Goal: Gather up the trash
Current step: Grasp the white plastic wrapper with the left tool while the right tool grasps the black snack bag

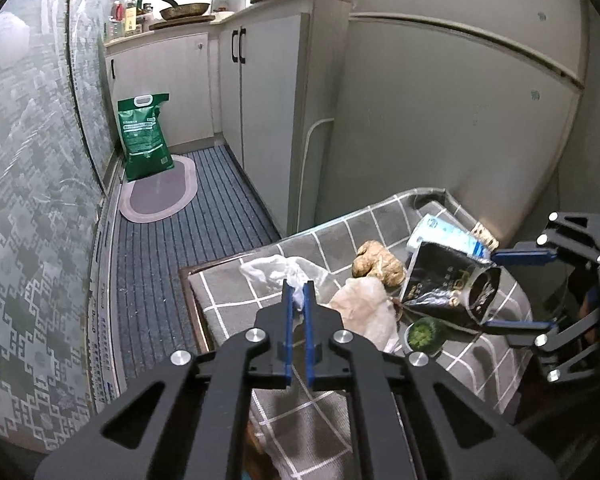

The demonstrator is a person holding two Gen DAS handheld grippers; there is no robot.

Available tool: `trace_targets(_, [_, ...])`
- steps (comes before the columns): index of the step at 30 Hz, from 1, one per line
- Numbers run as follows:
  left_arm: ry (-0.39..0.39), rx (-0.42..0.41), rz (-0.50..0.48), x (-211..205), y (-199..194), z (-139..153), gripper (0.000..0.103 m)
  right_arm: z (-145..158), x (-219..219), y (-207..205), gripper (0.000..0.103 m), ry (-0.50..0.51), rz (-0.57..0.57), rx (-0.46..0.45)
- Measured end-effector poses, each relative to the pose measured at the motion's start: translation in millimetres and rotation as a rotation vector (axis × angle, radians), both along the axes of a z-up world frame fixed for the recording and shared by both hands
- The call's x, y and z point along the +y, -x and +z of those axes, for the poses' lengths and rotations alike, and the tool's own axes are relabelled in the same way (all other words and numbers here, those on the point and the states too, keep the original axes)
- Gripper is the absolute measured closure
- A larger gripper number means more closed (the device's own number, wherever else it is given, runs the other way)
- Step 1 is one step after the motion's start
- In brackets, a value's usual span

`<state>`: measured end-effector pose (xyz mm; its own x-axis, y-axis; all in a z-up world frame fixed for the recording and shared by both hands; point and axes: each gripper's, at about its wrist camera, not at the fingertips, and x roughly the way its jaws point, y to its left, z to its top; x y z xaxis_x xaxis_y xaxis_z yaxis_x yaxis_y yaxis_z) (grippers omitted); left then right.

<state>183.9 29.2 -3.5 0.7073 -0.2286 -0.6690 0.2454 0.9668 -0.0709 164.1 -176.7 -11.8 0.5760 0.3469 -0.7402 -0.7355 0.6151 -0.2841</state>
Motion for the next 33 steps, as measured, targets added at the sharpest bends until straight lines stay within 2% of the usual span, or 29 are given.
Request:
trace_targets(2, [0.03,-0.007,0.009,3.8,3.6,4.7,0.098,-3.1,3.7,1.3,0.049,0.037,-0.004,-0.032])
trace_targets(4, [0.043,-0.012,0.012,5.8,7.1,7.9,0.098,-5.2,8.4,2.6,0.043,0.066,-0.002,-0.059])
trace_targets(10, [0.061,-0.036,0.011,7.9,23.1,17.2,0.098,-10.2,22.5,0.4,0.034,0.109,-0.005,-0.083])
trace_targets(16, [0.083,-0.071,-0.007,9.3,43.2,31.1,0.098,-22.9,32.2,-4.5,0.034,0.182,-0.027,-0.104])
trace_targets(23, [0.106,-0.087,0.005,19.2,61.8,40.8,0.098,-29.9,38.3,-16.0,0.034,0.206,-0.055,-0.103])
trace_targets(24, [0.113,-0.088,0.009,21.8,64.7,42.1,0.098,-30.4,38.2,-19.0,0.038,0.198,-0.059,-0.09])
trace_targets(25, [0.118,-0.091,0.014,24.4,67.0,43.6,0.098,-30.4,38.4,-20.3,0.05,0.192,-0.059,-0.074])
trace_targets(26, [0.122,-0.095,0.019,27.4,69.8,45.1,0.098,-30.8,38.6,-22.2,0.053,0.193,-0.062,-0.06])
trace_targets(29, [0.131,-0.106,0.034,35.9,78.3,49.2,0.098,-28.9,40.6,-21.0,0.054,0.212,-0.073,-0.077])
trace_targets(33, [0.129,-0.118,0.058,45.1,89.5,51.3,0.098,-12.4,37.5,-16.3,0.055,0.176,-0.108,-0.092])
